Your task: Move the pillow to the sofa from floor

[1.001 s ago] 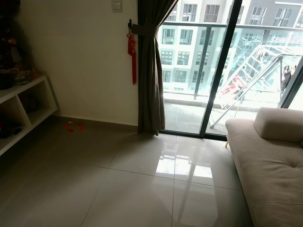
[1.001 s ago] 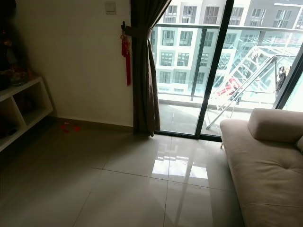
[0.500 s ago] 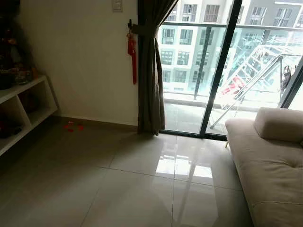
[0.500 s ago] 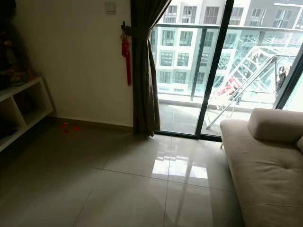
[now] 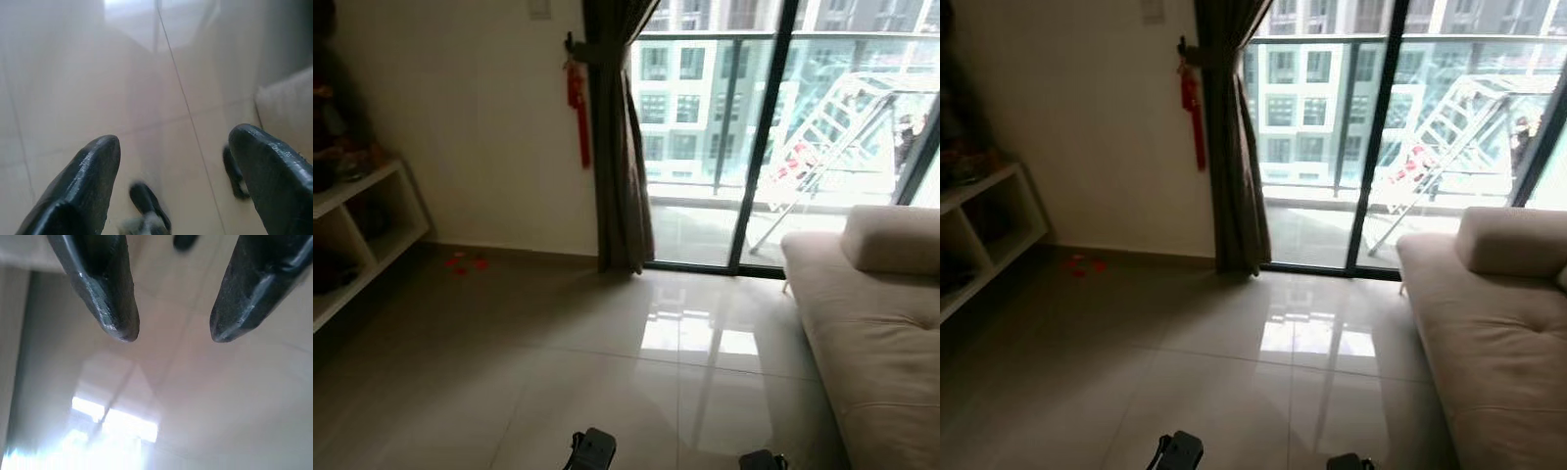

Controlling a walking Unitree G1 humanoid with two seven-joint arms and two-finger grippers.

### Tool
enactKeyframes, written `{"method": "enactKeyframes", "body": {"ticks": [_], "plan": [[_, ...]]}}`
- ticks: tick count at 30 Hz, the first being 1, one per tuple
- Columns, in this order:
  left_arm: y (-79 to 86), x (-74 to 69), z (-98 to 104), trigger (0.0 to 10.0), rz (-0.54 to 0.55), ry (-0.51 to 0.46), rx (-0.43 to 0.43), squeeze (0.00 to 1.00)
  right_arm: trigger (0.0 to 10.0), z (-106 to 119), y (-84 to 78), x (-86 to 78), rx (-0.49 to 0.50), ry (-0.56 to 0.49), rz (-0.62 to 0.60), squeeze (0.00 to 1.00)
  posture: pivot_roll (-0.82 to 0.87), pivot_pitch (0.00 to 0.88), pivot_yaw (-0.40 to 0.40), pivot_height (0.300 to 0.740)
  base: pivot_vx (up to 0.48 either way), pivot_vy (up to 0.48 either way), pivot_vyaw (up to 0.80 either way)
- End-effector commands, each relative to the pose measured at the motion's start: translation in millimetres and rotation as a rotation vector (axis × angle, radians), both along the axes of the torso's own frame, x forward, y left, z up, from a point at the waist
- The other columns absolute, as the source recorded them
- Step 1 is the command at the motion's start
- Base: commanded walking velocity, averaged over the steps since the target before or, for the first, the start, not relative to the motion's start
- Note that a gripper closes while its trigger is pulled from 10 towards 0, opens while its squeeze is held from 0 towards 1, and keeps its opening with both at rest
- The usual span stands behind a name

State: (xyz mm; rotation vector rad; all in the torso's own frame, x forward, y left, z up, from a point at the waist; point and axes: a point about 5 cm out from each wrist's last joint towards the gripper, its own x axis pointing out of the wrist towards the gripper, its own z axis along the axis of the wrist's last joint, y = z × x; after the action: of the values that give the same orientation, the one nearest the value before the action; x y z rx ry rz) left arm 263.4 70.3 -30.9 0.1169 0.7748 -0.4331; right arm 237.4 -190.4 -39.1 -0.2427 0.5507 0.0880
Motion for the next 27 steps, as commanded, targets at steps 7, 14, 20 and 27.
{"method": "enactKeyframes", "body": {"ticks": [7, 14, 20, 27], "plan": [[30.7, 23.4, 17, 10.0, 0.182, -0.129, -0.094, 0.00, 10.0, 25, -4.0, 7.6, -0.056, -0.210, 0.047, 0.00, -0.11, 0.000, 0.055, 0.740, 0.000, 0.000, 0.00], [49.8, 22.3, 19, 10.0, 0.177, -0.203, -0.108, 0.00, 10.0, 32, -9.6, -2.7, -0.021, -0.248, 0.197, 0.00, -0.08, 0.000, 0.041, 0.740, 0.000, 0.000, 0.00], [48.3, 24.7, 25, 10.0, 0.156, -0.263, -0.118, 0.50, 10.0, 35, -11.3, -4.6, 0.052, -0.273, 0.135, 0.00, -0.07, 0.000, 0.035, 0.740, 0.000, 0.000, 0.00], [43.2, 26.0, 30, 10.0, 0.110, -0.315, -0.148, 1.00, 10.0, 39, -6.1, -10.2, 0.083, -0.303, 0.103, 0.00, -0.08, 0.000, 0.036, 0.740, 0.000, 0.000, -0.52]]}}
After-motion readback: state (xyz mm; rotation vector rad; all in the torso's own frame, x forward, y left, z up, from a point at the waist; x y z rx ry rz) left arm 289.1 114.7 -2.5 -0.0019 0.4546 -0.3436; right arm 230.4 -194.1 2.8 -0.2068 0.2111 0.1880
